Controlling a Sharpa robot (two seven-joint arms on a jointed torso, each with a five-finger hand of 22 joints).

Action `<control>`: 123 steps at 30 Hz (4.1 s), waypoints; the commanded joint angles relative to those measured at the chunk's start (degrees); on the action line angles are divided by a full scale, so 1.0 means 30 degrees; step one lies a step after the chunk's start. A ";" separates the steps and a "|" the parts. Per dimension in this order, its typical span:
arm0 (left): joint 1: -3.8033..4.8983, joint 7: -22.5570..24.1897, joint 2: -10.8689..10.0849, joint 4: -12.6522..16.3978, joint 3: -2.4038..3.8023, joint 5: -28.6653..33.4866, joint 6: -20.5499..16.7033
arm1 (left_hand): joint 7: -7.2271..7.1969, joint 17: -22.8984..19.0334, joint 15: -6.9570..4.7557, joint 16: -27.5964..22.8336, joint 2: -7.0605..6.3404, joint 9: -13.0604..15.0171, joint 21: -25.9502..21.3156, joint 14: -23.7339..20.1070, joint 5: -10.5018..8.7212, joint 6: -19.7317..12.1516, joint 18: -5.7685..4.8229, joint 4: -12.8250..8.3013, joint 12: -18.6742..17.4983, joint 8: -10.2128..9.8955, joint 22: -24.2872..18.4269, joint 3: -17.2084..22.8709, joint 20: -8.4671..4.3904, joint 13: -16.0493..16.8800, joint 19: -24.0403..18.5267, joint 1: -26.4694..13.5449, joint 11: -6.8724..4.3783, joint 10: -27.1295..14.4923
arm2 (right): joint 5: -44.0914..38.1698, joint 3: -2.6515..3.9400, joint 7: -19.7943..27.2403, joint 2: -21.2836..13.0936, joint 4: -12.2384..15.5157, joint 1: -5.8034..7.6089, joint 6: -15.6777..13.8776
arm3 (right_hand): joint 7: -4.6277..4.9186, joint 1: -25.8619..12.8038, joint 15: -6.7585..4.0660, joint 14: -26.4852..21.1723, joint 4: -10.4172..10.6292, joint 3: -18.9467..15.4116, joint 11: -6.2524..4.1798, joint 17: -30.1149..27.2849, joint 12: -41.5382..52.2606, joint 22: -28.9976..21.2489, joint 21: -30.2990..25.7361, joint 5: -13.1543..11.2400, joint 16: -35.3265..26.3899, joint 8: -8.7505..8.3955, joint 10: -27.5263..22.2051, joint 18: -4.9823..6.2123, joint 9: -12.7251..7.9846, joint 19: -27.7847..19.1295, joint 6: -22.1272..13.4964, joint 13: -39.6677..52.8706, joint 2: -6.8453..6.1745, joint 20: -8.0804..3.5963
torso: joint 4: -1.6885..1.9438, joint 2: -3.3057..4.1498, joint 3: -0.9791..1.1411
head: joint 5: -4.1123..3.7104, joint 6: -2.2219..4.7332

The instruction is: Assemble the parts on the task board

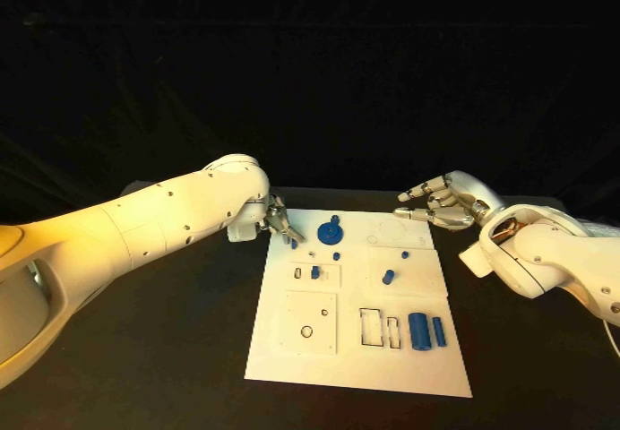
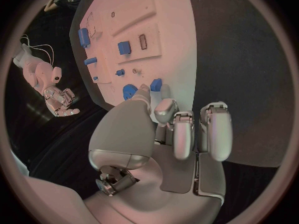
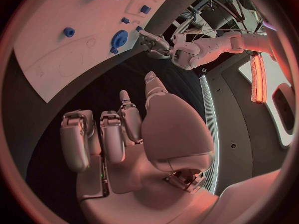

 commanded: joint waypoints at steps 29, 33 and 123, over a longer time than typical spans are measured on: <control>-0.0094 0.0367 0.0097 -0.0038 -0.0004 0.0949 -0.0294 | -0.0042 0.5028 -0.0217 0.0059 0.0346 0.0023 -0.0021 0.2048 0.0236 -0.0654 0.0067 -0.2934 -0.0260 0.0290 0.2539 0.6533 -0.0270 -0.0323 0.0813 0.3712 -0.0075 0.0065 | -0.0055 0.0001 0.0068 0.0024 0.0001 -0.0016 0.0324 | 0.0006 -0.0097 -0.0105 0.1895 0.0003 -0.0149 -0.0016 0.4782 -0.0029 0.3593 -0.0117 0.0178 -0.0036 0.0006 -0.0139 0.0233 0.0031 0.1242 0.0185 0.1975 0.0075 -0.0079 | -0.0005 -0.0004 0.0008 | -0.0003 -0.0109; -0.0097 0.0504 -0.0163 0.0294 -0.0004 0.1209 -0.0666 | -0.0039 0.5028 -0.0170 0.0059 -0.0443 0.0214 -0.0024 0.2048 0.0203 -0.0704 0.0069 -0.3282 -0.0277 0.0605 0.2575 0.8496 -0.0273 -0.0378 0.0825 0.3004 -0.0048 0.0150 | -0.0055 0.0001 0.0069 0.0020 -0.0004 -0.0016 0.0325 | 0.0006 -0.0097 -0.0105 0.1895 0.0003 -0.0149 -0.0016 0.4782 -0.0029 0.3593 -0.0117 0.0178 -0.0036 0.0006 -0.0139 0.0233 0.0031 0.1242 0.0185 0.1975 0.0075 -0.0079 | 0.0009 -0.0025 0.0015 | -0.0014 -0.0110; -0.1623 -0.0941 -0.4332 0.8719 -0.0716 0.0000 -0.4094 | -0.0332 0.5028 -0.0415 0.0059 -0.3202 0.0902 0.0300 0.2048 0.3601 0.0018 -0.0056 -0.5024 0.0277 0.1995 0.3137 1.3656 -0.0532 0.0404 0.1096 -0.0132 -0.0415 0.1280 | 0.0017 -0.0001 0.0100 -0.0139 0.0043 -0.0123 0.0335 | 0.0002 -0.0053 -0.0110 0.1891 0.0007 -0.0235 -0.0022 0.4765 -0.0041 0.3591 -0.0121 0.0221 -0.0047 0.0008 -0.0145 0.0233 0.0033 0.1243 0.0196 0.1962 0.0121 -0.0084 | 0.0091 -0.0040 0.0020 | 0.0153 -0.0548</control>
